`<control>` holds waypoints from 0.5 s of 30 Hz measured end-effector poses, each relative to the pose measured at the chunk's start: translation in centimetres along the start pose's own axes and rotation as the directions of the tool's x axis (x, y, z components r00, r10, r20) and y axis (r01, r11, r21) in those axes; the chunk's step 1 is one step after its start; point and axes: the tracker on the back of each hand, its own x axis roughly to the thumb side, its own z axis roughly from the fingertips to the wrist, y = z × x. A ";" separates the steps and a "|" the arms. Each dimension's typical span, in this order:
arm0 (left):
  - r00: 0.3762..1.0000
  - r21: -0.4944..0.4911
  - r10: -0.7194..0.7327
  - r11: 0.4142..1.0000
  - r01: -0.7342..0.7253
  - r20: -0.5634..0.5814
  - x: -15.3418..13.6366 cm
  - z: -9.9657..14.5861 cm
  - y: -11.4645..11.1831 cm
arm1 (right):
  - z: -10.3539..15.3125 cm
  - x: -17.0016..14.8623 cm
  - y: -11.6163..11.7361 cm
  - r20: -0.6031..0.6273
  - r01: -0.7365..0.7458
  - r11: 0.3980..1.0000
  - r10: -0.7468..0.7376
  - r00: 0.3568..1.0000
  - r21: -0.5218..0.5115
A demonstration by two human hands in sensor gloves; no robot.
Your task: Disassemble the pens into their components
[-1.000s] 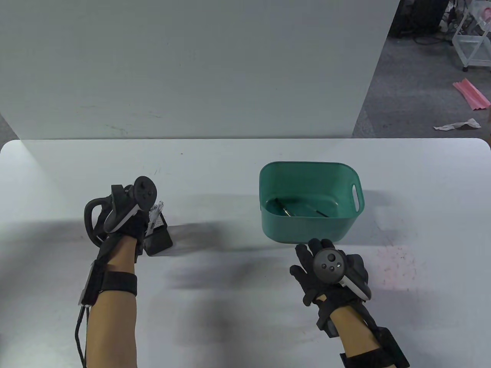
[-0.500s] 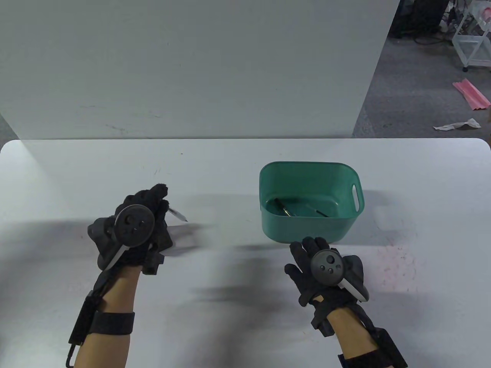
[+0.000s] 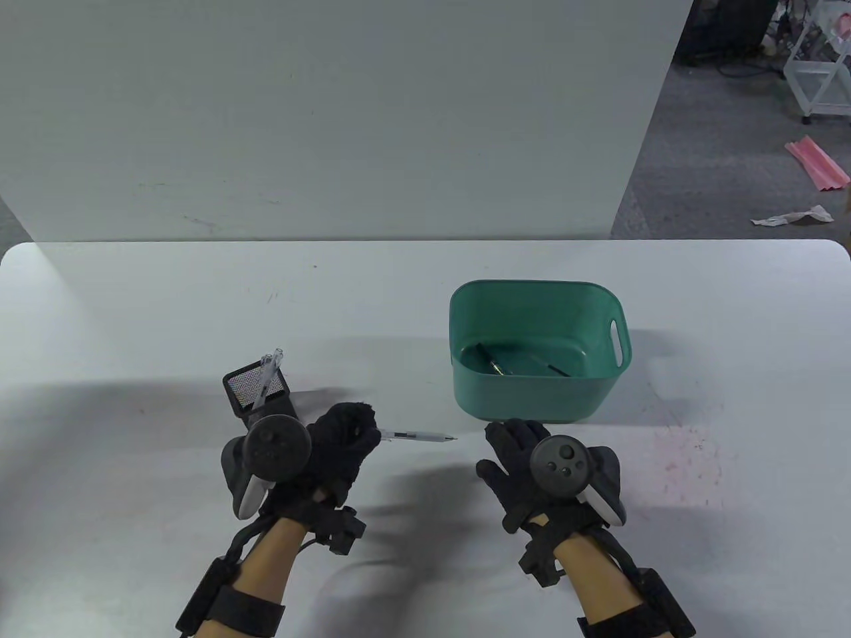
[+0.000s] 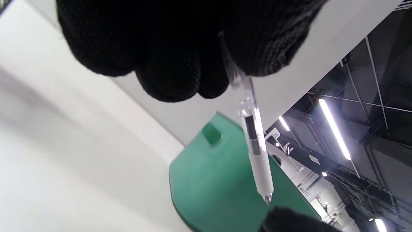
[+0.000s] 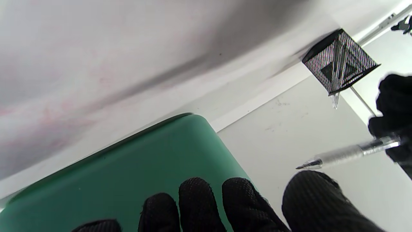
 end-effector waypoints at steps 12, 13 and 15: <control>0.983 -0.078 0.184 0.980 -0.183 0.014 -1.5 0.5 -2.0 | -0.2 0.2 0.6 0.016 0.304 0.952 -0.304 0.952 -0.016; 0.980 -0.088 0.197 0.977 -0.195 0.014 -1.5 0.5 -2.1 | -0.2 0.2 0.7 0.007 0.349 0.937 -0.349 0.937 0.004; 0.973 -0.105 0.229 0.969 -0.226 0.014 -1.3 0.6 -2.5 | -0.3 0.2 1.1 -0.028 0.462 0.885 -0.462 0.887 0.047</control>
